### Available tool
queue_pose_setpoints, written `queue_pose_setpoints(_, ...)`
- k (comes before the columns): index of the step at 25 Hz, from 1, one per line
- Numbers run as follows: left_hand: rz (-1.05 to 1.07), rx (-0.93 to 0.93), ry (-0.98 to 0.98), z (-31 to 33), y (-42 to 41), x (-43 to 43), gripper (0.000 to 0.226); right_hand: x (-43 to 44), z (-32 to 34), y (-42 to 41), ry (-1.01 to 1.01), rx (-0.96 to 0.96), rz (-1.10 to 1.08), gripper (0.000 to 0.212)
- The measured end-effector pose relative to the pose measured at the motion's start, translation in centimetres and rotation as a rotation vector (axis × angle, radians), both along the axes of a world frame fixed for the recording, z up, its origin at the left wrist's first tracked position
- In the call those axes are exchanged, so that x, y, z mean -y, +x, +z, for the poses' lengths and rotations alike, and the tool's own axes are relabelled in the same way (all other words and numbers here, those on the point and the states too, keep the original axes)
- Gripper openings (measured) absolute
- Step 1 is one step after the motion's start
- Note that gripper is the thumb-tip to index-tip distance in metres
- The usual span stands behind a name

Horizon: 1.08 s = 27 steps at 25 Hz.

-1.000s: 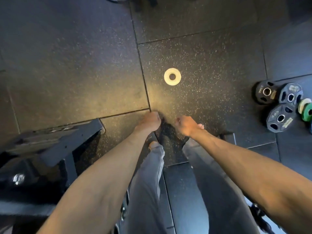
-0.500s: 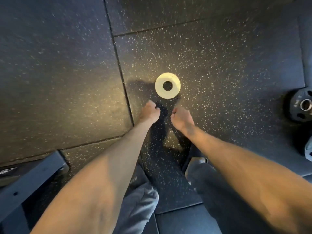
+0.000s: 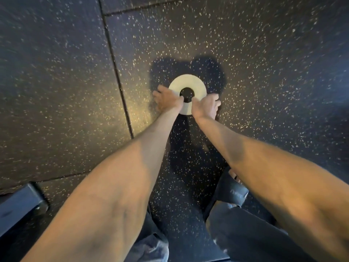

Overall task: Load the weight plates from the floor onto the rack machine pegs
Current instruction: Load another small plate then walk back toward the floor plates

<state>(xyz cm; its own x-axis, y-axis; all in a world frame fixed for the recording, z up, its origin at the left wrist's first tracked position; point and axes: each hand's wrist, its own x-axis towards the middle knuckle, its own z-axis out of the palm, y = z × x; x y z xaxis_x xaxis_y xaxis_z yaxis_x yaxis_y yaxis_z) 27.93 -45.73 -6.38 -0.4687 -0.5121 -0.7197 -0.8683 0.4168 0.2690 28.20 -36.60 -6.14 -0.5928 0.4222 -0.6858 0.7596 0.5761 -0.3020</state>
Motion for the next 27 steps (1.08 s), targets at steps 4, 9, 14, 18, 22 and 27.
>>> queue_pose_setpoints(4, 0.067, 0.073, 0.066, 0.9, 1.7, 0.8, 0.074, -1.1, 0.5, 0.1, -0.036, 0.136, 0.085, 0.076)
queue_pose_setpoints(9, 0.113, 0.103, 0.14, 6.0, 6.5, 1.3, 0.068, -1.9, 6.6, 2.4, -0.181, 0.131, 0.173, 0.06)
queue_pose_setpoints(14, -0.015, 0.157, 0.168, 20.8, 6.6, 1.0, 0.071, -3.7, 21.7, 4.1, -0.256, 0.087, 0.106, 0.055)
queue_pose_setpoints(18, -0.275, 0.119, 0.09, 36.5, 4.3, -0.6, 0.071, -6.2, 37.0, 4.9, -0.28, -0.006, -0.015, 0.05)
queue_pose_setpoints(22, -0.354, -0.022, 0.113, 51.0, 1.8, -2.9, 0.072, -8.5, 50.6, 5.4, -0.297, -0.141, -0.098, 0.05)
queue_pose_setpoints(27, -0.605, -0.085, 0.106, 64.3, 0.1, -6.5, 0.088, -11.2, 64.3, 7.6, -0.266, -0.293, -0.211, 0.055)
